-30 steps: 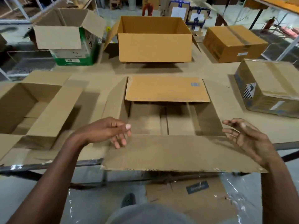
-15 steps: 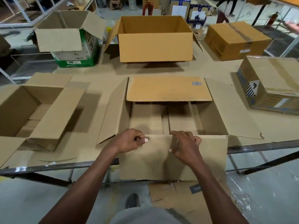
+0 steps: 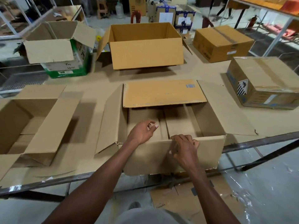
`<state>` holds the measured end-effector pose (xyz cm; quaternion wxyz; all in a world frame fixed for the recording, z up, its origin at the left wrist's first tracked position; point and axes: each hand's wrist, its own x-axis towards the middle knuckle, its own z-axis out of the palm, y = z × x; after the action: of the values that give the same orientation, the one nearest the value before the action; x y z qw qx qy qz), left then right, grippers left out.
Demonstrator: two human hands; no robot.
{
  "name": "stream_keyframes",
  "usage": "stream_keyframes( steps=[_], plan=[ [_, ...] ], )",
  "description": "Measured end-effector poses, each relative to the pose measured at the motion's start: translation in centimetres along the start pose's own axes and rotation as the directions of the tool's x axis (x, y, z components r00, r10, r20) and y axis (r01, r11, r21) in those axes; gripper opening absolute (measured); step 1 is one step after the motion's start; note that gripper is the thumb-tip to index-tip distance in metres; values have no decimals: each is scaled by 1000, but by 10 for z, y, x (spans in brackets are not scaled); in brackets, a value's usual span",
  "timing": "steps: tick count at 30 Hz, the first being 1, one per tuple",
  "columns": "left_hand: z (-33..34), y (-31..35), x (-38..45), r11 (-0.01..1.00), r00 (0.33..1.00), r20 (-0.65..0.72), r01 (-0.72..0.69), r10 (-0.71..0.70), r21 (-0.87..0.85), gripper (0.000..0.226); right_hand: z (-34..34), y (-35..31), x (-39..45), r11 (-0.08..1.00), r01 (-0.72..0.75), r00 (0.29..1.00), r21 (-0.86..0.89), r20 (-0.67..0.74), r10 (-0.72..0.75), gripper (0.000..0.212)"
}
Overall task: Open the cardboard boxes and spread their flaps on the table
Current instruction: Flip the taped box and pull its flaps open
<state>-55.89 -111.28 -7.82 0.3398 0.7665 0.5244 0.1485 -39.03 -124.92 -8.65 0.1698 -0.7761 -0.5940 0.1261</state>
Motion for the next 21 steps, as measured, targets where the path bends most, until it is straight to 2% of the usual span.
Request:
stream_keyframes(
  steps=[5, 7, 11, 14, 21],
  plan=[
    [2, -16, 43, 992, 988, 131, 70, -83, 101, 63, 2, 5, -5, 995, 82, 995, 64, 46, -85, 65],
    [-2, -20, 59, 988, 988, 126, 67, -85, 140, 66, 7, 7, -12, 991, 86, 996, 98, 29, -89, 67],
    [-16, -12, 76, 976, 999, -43, 16, -7, 217, 71, 11, 8, -16, 992, 63, 998, 110, 10, -64, 65],
    [-31, 0, 85, 960, 981, -180, -22, 74, 278, 77, 12, 7, -16, 991, 39, 999, 124, -11, -37, 62],
    [-96, 15, 150, 940, 957, -246, -66, 156, 336, 88, 20, 4, -11, 988, -29, 997, 153, -65, 40, 54]
  ],
)
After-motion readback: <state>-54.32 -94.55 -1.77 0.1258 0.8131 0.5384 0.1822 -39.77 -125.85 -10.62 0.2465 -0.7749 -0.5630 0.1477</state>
